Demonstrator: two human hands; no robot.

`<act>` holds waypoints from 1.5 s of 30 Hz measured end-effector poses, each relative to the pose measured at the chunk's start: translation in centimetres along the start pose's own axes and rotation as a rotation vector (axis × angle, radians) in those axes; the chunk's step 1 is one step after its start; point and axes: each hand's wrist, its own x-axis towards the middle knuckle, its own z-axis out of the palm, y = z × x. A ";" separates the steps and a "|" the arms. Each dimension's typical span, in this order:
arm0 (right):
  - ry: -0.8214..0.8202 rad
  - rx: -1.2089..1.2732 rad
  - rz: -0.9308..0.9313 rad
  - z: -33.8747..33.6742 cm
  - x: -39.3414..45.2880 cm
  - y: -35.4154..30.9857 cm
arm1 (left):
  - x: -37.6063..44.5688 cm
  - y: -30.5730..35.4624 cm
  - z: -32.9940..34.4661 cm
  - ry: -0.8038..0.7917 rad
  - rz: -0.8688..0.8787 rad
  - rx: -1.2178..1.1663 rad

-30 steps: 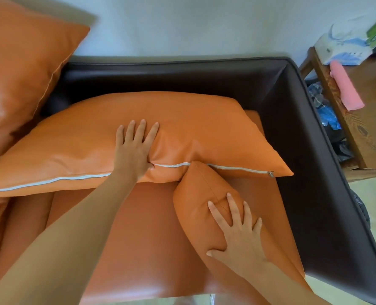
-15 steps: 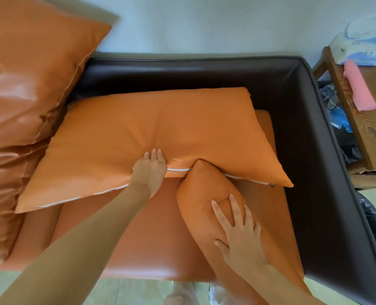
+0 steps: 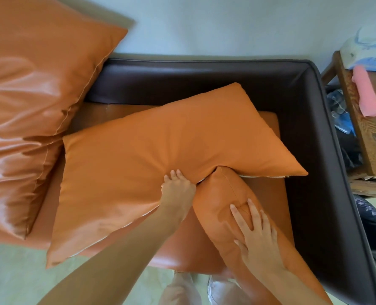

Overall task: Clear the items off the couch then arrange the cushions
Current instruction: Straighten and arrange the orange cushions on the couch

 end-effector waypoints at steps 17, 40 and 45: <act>-0.101 -0.004 -0.004 -0.9 1.5 1.6 | 7.3 -10.6 1.6 0.317 -0.054 -0.490; 0.146 -0.047 0.036 -0.4 7.0 -4.2 | 8.8 -11.3 4.1 0.382 0.005 -0.482; 0.158 -0.041 0.045 -0.2 7.1 -4.8 | 4.6 -10.8 3.5 0.651 -0.018 -0.534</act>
